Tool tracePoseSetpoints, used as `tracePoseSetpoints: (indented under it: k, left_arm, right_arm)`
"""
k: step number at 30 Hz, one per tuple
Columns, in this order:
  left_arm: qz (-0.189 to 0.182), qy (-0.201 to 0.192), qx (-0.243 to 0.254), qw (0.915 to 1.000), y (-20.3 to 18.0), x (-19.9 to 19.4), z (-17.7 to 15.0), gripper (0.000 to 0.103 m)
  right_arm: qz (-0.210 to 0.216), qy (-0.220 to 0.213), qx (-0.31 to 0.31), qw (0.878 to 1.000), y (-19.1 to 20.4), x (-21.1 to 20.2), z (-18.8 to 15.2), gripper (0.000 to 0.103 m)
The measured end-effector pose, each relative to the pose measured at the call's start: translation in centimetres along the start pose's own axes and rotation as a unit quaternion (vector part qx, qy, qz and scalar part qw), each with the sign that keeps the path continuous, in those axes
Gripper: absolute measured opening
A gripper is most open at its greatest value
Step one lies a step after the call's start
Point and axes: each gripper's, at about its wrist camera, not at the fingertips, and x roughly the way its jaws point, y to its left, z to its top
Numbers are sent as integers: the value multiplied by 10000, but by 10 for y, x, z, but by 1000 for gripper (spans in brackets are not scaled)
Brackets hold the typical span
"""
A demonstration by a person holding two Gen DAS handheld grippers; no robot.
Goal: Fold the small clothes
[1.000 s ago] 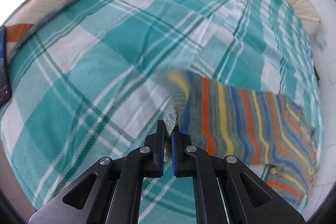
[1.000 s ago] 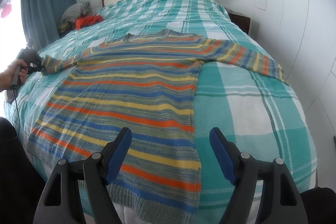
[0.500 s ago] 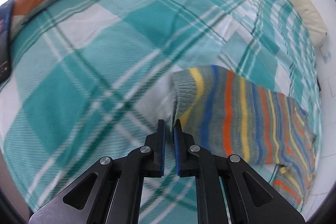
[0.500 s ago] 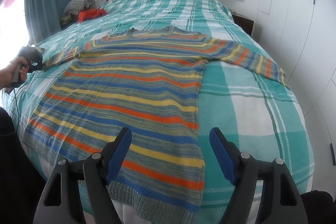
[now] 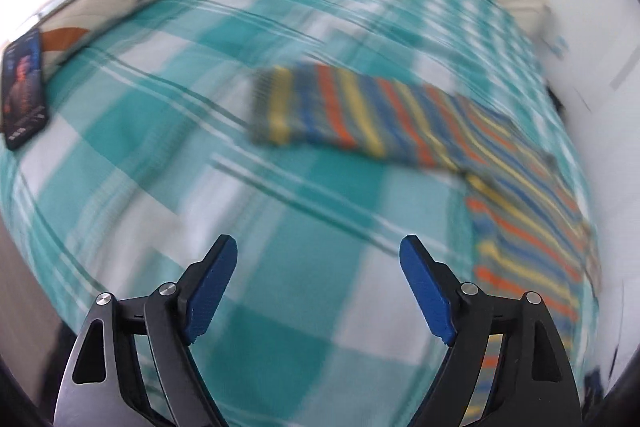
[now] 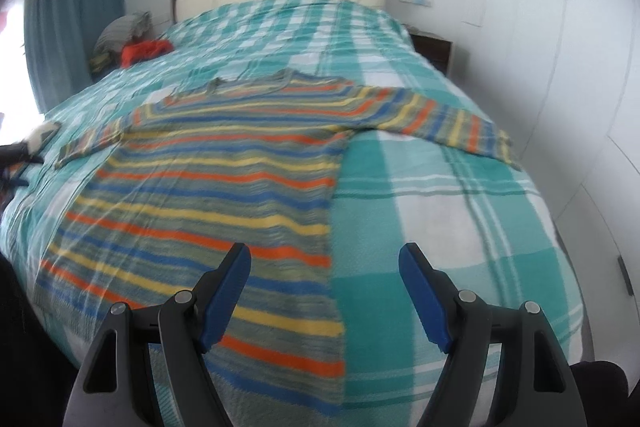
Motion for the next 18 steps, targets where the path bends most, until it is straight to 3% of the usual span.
tracePoseSetpoints:
  k: [3,7,18]
  left_arm:
    - [-139,57,321,9994,-24,8,-22,89]
    - [11,235,495,9985,-32,31,-39,89]
    - [291,303,942,9947,-40,43,-51,100]
  right_arm:
    - [-109,25,211,9997,-11,-1,0,77]
    - [-156,137,343,9992,-17,2,-3,77]
    - [-66,343,471,9983,-19,14,-8,77]
